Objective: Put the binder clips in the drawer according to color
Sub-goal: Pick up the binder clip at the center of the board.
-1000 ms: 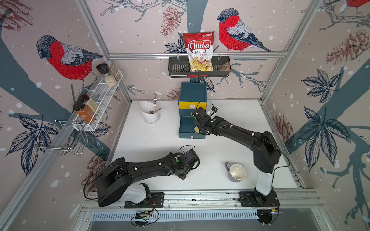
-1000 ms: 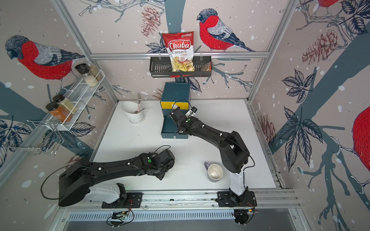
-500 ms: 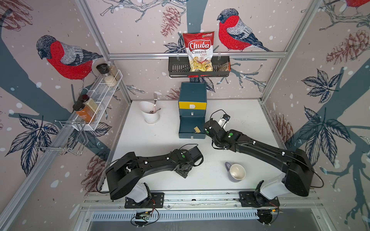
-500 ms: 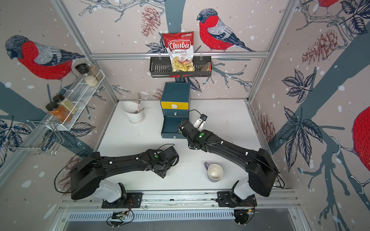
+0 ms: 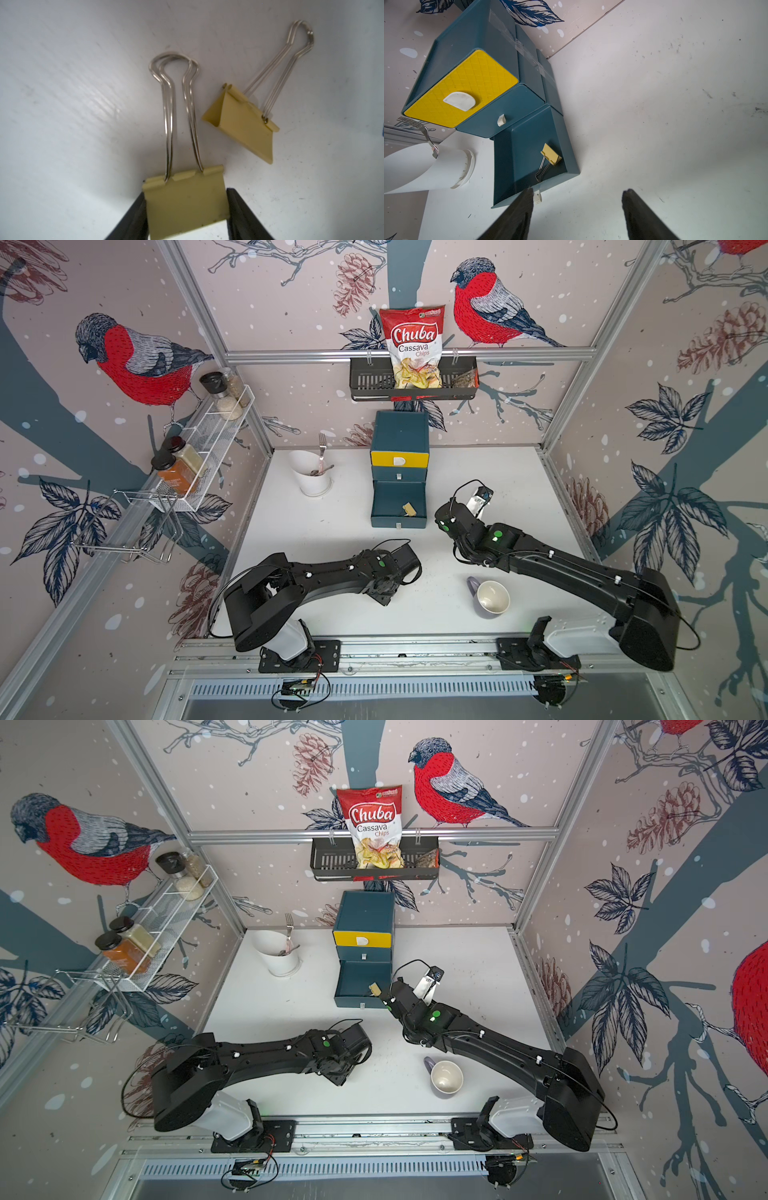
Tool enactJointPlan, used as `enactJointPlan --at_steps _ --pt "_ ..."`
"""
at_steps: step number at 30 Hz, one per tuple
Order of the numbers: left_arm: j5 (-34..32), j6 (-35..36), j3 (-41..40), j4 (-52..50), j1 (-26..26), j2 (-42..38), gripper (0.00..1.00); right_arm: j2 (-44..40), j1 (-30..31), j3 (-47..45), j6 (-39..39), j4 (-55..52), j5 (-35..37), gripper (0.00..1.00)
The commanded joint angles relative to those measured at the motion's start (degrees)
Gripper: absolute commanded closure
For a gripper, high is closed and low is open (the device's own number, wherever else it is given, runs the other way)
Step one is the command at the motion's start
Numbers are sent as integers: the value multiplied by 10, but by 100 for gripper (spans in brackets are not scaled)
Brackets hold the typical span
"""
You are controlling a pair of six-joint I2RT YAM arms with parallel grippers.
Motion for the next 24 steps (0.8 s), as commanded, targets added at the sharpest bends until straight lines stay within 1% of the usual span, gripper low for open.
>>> enactJointPlan --at_steps 1,5,8,12,15,17,18,19,22,24 --pt "3 3 -4 -3 -1 -4 54 -9 1 -7 -5 -3 14 27" --pt "-10 -4 8 -26 -14 -27 59 -26 1 -21 -8 -1 13 27" --pt "-26 -6 14 -41 -33 -55 59 -40 1 -42 -27 16 2 27" --pt "-52 21 16 -39 -50 -102 61 -89 1 -89 -58 53 -24 28" --pt "-83 72 22 -25 -48 -140 60 -117 1 -118 -74 72 -45 28" --pt "-114 137 26 7 -41 -163 61 -130 4 -130 -78 75 -55 29" --pt "-116 157 33 5 -30 -171 61 -133 5 -134 -81 77 -59 29" --pt "-114 187 39 16 -15 -177 61 -136 7 -137 -83 80 -63 30" --pt "-76 288 59 56 50 -184 61 -133 19 -145 -94 94 -79 30" --pt "-40 376 55 131 96 -188 60 -124 32 -154 -111 120 -101 31"
